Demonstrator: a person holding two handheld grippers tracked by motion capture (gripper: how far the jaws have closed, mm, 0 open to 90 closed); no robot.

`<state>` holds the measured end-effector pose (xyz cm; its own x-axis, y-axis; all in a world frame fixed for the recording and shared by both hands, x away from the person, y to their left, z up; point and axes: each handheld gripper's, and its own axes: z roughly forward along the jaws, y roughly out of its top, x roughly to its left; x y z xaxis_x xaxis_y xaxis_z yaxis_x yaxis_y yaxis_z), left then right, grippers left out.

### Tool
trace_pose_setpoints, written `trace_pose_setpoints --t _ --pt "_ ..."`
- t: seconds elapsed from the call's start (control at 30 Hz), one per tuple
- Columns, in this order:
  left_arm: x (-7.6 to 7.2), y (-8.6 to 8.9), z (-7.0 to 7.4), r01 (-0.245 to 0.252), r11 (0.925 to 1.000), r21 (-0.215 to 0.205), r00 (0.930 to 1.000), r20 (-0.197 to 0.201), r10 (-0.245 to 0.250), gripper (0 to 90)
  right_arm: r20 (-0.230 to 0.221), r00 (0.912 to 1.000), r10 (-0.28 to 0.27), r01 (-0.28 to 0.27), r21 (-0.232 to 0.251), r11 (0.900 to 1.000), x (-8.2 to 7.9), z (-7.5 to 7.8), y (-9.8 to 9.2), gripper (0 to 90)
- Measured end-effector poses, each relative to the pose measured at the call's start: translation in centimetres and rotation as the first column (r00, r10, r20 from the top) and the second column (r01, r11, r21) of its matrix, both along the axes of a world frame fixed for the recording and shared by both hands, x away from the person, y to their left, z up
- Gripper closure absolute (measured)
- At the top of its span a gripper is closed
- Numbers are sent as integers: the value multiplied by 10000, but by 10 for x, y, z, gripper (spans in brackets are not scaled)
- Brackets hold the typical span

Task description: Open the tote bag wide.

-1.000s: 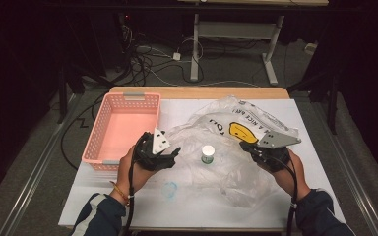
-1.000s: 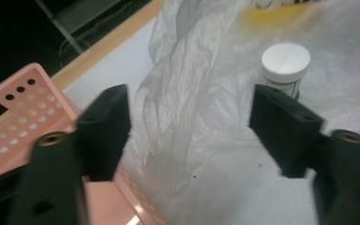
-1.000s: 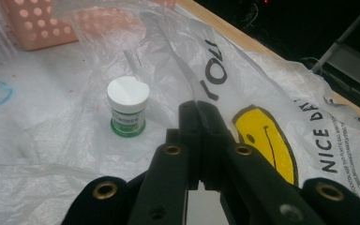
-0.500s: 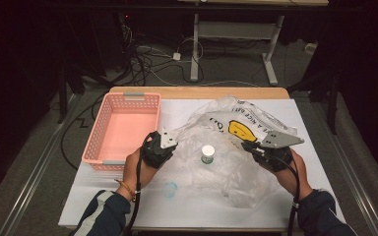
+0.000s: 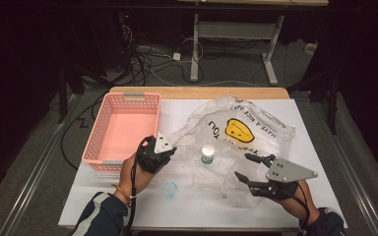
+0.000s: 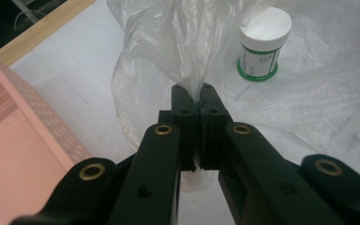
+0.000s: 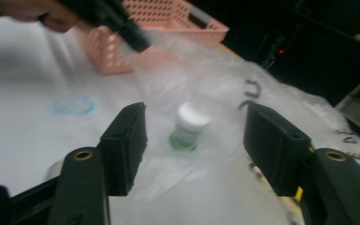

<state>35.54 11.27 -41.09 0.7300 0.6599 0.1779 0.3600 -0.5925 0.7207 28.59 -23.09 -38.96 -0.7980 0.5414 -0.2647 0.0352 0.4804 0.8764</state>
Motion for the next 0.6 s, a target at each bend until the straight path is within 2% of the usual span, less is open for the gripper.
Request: trace_pose_setpoints --t 0.2,0.33,0.43,0.5,0.53,0.6 --pt "-1 -2 -3 61 10000 -16 10000 -16 -61 854 -539 9965 633 -643 -168 9978 -19 -20 4 228" --pt "-1 -2 -3 81 10000 -32 10000 -30 -81 854 -929 9926 778 -860 -885 9924 -19 -38 17 159" --pt "-1 -2 -3 110 9999 -47 9999 -18 -110 854 -1114 9913 700 -828 -1145 9900 -17 -46 26 166" --pt "-1 -2 -4 126 9999 -43 9999 -13 -126 853 -1230 9910 531 -716 -1518 9858 -15 -56 31 173" --pt "-1 -2 -5 127 9999 -60 9999 -62 -128 853 -1305 9902 491 -728 -1830 9804 -14 -61 33 181" --pt "-2 -3 -5 178 9998 -14 9998 -34 -178 854 -1400 9900 179 -507 -2348 9707 -11 -73 36 279"
